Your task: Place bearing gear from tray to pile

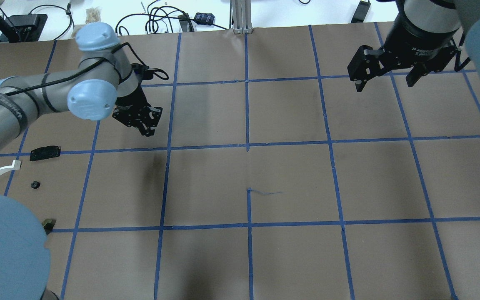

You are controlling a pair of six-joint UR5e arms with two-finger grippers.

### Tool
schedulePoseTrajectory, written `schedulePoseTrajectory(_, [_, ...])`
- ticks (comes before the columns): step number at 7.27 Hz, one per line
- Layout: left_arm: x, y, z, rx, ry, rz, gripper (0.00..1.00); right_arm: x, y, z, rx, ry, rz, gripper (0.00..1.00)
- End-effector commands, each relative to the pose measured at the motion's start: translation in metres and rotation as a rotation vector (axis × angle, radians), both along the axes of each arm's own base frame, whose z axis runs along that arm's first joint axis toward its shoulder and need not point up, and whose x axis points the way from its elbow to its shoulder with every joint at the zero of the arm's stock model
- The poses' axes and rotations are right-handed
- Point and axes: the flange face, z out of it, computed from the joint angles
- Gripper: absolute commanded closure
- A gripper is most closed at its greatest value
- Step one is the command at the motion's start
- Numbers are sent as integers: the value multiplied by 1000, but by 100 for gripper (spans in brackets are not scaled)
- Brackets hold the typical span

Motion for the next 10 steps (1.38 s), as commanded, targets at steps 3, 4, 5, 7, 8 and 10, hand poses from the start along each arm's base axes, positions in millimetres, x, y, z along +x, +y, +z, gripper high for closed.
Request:
schedulePoseTrajectory(3, [241,44,-5,78,-22,3,100,0,0,-1,5,-1,-3,0])
schedulePoseTrajectory(4, [275,60,-14,94,4,15,100,0,1,-1,7,-1,-1,0])
schedulePoseTrajectory(5, [288,70,-29,116,20,40,100,0,1,-1,7,-1,-3,0])
schedulePoseTrajectory(7, [290,75,-44,159,1,32,100,0,1,-1,8,-1,-3,0])
schedulePoseTrajectory(8, [290,75,-45,164,1,30,100,0,1,-1,8,-1,-3,0])
schedulePoseTrajectory(10, [286,81,-51,182,13,33,100,0,1,-1,10,-1,-3,0])
